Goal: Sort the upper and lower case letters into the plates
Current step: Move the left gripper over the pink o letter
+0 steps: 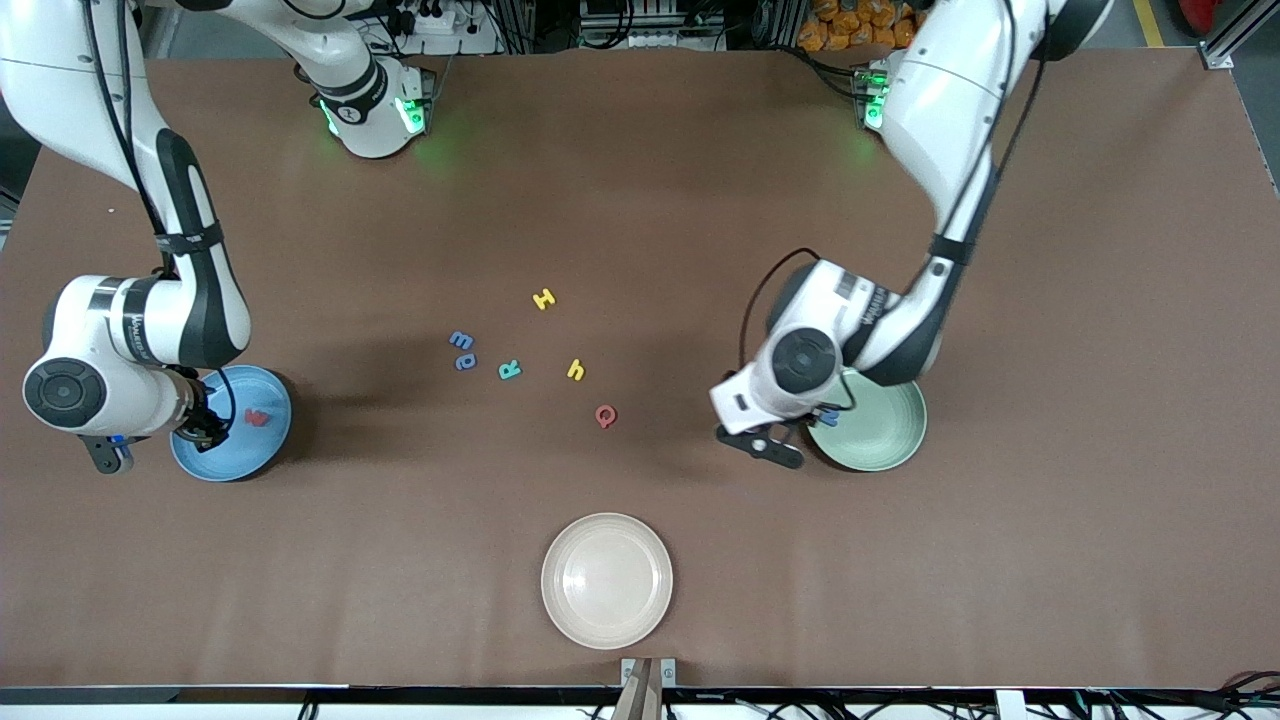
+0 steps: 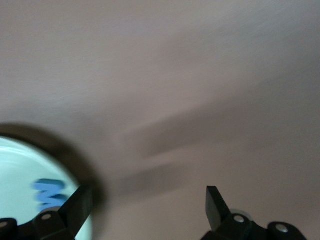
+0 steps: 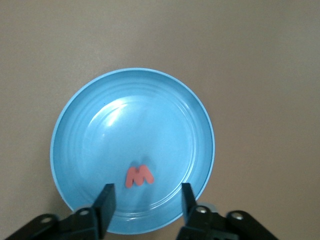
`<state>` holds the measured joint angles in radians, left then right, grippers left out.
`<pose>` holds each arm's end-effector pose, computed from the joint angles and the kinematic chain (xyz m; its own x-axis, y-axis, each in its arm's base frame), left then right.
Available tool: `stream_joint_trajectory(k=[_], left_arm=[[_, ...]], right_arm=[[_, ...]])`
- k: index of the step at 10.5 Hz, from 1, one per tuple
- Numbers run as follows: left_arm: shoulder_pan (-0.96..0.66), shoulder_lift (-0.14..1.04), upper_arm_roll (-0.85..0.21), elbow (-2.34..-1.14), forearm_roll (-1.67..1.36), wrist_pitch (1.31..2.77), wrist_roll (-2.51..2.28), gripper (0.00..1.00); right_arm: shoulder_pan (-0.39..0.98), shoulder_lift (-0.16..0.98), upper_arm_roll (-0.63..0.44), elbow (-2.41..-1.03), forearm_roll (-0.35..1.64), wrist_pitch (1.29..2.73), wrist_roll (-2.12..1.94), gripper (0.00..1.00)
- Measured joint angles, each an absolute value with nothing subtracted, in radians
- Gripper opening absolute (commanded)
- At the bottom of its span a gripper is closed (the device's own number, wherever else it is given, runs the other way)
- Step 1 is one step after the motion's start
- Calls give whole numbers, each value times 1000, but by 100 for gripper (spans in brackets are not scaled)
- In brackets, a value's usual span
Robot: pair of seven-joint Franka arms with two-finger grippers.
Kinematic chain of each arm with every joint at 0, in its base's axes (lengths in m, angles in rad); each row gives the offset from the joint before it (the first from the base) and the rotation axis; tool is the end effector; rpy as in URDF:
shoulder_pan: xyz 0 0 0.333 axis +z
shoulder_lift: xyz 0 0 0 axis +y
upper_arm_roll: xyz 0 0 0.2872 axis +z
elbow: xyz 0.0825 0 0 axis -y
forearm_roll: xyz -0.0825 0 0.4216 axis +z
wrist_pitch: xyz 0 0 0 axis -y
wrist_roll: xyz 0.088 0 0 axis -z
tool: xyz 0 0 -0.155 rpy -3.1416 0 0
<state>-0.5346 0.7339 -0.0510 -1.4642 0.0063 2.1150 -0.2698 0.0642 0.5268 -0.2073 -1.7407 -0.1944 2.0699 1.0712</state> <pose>0.6007 -0.3940 0.1491 0.9494 -0.3019 -0.0870 -0.3025 -0.9531 0.0061 0.6422 -0.1097 0.1734 0.4783 -0.8696 0.1224 -0.8536 -0.4276 0.2977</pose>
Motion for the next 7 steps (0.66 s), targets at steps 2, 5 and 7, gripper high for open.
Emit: stream_joint_trajectory(k=[2,5,7], left_arm=[[-600,734,-48,-1451,6,2187,-429,100],[-631,753,-44,-1451,6,2420,-501,100],[-702,819,-18,-1450,6,2608,-553,100]], right_arm=[[73,527,-201,-1739,-192,2050,1073,100],[96,526,-194,-1737,-146,2047,1078,100],[105,527,-193,-1736,-129,2047,1081,100]])
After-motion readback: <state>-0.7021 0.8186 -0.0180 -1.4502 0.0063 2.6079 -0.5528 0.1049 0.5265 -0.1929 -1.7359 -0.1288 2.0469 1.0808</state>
